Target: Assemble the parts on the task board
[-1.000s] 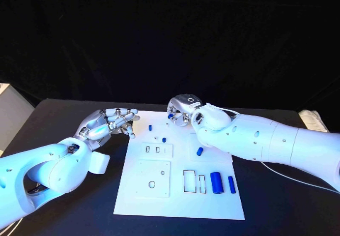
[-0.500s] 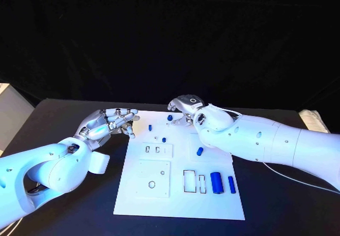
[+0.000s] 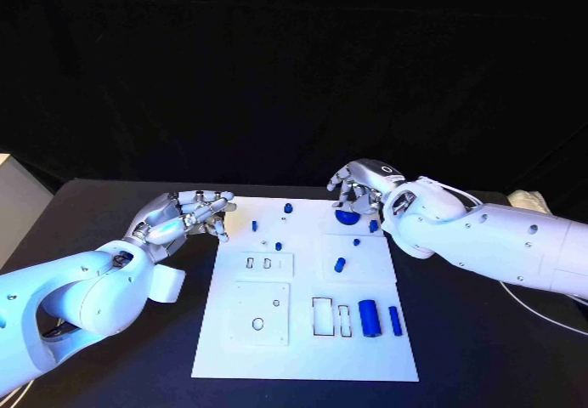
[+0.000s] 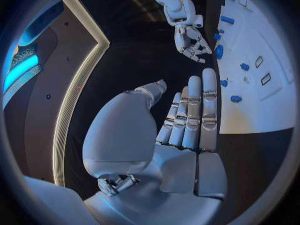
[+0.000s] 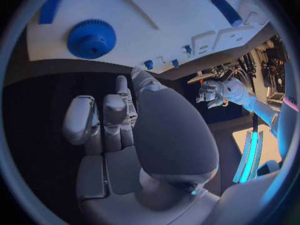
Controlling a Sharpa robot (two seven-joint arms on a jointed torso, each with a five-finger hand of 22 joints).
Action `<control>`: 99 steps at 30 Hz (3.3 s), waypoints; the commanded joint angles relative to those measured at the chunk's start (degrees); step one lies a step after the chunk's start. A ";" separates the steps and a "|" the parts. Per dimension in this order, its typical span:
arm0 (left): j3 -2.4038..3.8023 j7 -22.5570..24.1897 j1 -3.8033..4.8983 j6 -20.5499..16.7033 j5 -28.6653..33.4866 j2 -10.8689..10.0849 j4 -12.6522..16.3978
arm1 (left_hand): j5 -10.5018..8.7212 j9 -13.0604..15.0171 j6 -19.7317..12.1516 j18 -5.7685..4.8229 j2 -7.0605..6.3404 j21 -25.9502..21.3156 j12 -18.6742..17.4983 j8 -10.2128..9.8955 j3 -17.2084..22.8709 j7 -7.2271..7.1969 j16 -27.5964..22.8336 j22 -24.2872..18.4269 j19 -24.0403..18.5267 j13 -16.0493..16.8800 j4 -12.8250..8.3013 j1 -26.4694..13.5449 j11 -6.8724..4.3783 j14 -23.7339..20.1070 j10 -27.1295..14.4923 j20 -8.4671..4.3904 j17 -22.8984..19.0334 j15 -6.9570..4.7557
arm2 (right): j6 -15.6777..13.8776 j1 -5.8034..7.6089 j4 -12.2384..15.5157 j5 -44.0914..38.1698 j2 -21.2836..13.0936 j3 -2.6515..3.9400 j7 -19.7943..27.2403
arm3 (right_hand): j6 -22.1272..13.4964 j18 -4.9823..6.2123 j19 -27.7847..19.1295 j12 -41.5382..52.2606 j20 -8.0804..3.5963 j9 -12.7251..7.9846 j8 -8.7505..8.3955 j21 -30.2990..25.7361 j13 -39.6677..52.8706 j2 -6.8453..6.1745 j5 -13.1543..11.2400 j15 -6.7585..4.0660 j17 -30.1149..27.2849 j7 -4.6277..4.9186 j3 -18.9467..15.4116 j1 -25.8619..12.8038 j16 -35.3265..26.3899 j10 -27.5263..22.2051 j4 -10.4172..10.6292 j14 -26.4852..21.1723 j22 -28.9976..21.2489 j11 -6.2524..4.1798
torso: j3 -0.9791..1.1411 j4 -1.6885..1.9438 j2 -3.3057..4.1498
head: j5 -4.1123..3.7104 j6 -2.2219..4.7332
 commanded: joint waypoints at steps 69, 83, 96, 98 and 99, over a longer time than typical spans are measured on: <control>0.03 -0.32 0.04 2.30 -1.13 0.35 -0.45 | 0.05 0.11 -0.49 0.72 0.39 0.94 -0.08 0.14 0.52 0.31 0.73 0.50 -0.75 0.01 -0.15 -0.27 -0.03 -0.25 -0.41 0.02 0.17 0.00 | 7.85 -1.61 -4.45 10.40 0.54 -0.02 -2.90 | 0.83 -4.77 8.09 59.79 1.01 1.50 5.66 14.63 63.76 4.39 1.94 0.95 35.11 0.48 4.00 -3.71 25.04 16.96 -0.27 6.48 19.52 0.67 | 0.36 -0.20 0.15 | -0.35 -0.68; 0.03 -0.47 0.04 2.46 -1.13 0.35 -0.47 | 0.08 0.11 -0.52 0.73 0.44 1.09 -0.10 0.14 0.64 0.32 0.76 0.59 -0.85 0.00 -0.24 -0.16 -0.03 -0.31 -0.46 0.02 0.17 -0.01 | 1.27 -1.62 -2.18 4.78 0.13 -0.01 -3.30 | 2.03 -4.87 8.25 59.79 0.30 1.79 6.34 14.91 63.76 3.23 1.62 0.24 35.33 -0.12 6.32 -4.69 25.13 16.96 -1.16 6.53 19.93 0.11 | 0.34 -0.18 0.15 | -0.44 -0.51; 0.02 -0.55 0.04 2.60 -1.14 0.56 -0.71 | 0.16 0.11 -0.57 0.75 0.59 1.61 -0.09 0.14 1.16 0.39 0.85 0.92 -1.17 0.00 -0.66 0.33 0.00 -0.45 -0.51 0.02 0.16 -0.02 | -2.49 -1.44 6.10 -7.11 0.96 0.06 -6.56 | 2.11 -5.00 8.48 59.79 0.21 1.81 6.38 15.28 63.76 2.70 1.40 0.21 35.72 -0.15 6.81 -5.91 25.29 16.96 -0.96 6.61 20.42 0.07 | 0.31 -0.04 0.16 | -0.12 -0.40; 0.02 -0.56 0.04 2.61 -1.14 0.59 -0.73 | 0.16 0.11 -0.57 0.75 0.61 1.68 -0.09 0.14 1.23 0.39 0.86 0.97 -1.21 0.00 -0.70 0.37 0.00 -0.46 -0.51 0.02 0.15 -0.02 | -2.50 -1.43 6.59 -8.29 1.71 0.06 -6.96 | 2.11 -5.00 8.48 59.79 0.21 1.81 6.38 15.28 63.76 2.70 1.40 0.21 35.72 -0.15 6.81 -5.91 25.29 16.96 -0.96 6.61 20.42 0.07 | 0.27 -0.04 0.16 | -0.16 -0.36; 0.02 -0.57 0.04 2.61 -1.15 0.60 -0.74 | 0.16 0.11 -0.57 0.75 0.61 1.68 -0.09 0.14 1.23 0.39 0.86 0.97 -1.21 0.00 -0.70 0.37 0.00 -0.46 -0.51 0.02 0.15 -0.02 | -2.47 -1.42 6.69 -8.80 2.20 0.06 -7.15 | 2.14 -5.02 8.51 59.79 0.21 1.82 6.40 15.34 63.76 2.64 1.36 0.20 35.78 -0.17 6.85 -5.96 25.32 16.96 -0.98 6.63 20.49 0.05 | 0.27 -0.04 0.16 | -0.16 -0.36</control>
